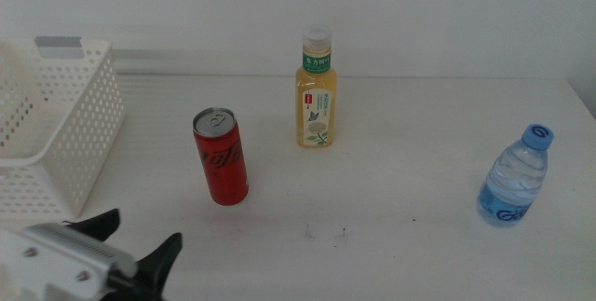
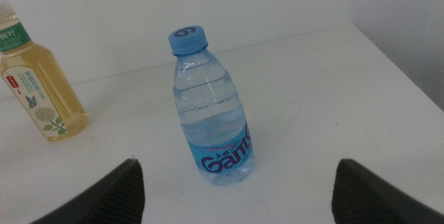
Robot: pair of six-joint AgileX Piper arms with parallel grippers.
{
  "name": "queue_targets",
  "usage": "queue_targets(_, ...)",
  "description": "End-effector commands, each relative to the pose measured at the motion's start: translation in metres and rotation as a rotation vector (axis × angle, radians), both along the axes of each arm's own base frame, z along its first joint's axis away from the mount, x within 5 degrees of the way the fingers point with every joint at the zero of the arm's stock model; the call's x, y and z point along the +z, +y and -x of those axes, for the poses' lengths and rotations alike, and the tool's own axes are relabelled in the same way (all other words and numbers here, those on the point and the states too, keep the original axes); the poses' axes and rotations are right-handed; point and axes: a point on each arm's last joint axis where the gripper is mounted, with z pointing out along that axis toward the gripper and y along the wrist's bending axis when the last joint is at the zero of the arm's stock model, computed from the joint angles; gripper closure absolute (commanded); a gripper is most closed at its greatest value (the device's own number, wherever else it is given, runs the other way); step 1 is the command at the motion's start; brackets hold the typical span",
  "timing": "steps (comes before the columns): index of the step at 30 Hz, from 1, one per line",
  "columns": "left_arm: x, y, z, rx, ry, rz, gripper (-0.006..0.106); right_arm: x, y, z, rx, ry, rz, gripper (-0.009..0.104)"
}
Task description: Use arms to grab the bottles and put them into the dustbin to the left of the table.
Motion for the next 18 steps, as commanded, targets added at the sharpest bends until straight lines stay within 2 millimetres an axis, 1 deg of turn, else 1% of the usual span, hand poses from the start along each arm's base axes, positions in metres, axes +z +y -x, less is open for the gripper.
queue_targets(1, -0.002, -0.005, -0.009, 0.005, -0.038, 0.03, 0.012, 0.0, -0.001, 0.0, -0.008, -0.011, 0.006, 0.015)
queue_targets(5, -0.009, -0.009, -0.019, 0.015, -0.078, 0.036, 0.012, 0.0, -0.001, 0.0, -0.008, -0.011, 0.006, 0.015)
queue_targets(9, -0.013, -0.008, -0.023, 0.043, -0.068, 0.037, 0.012, 0.0, -0.001, 0.0, -0.008, -0.011, 0.006, 0.015)
queue_targets(12, -0.013, -0.008, -0.023, 0.041, -0.073, 0.038, 0.012, 0.0, -0.001, 0.0, -0.008, -0.011, 0.006, 0.015)
queue_targets(18, -0.006, -0.009, -0.024, 0.039, -0.141, 0.065, 0.012, 0.0, -0.001, 0.0, -0.008, -0.011, 0.006, 0.015)
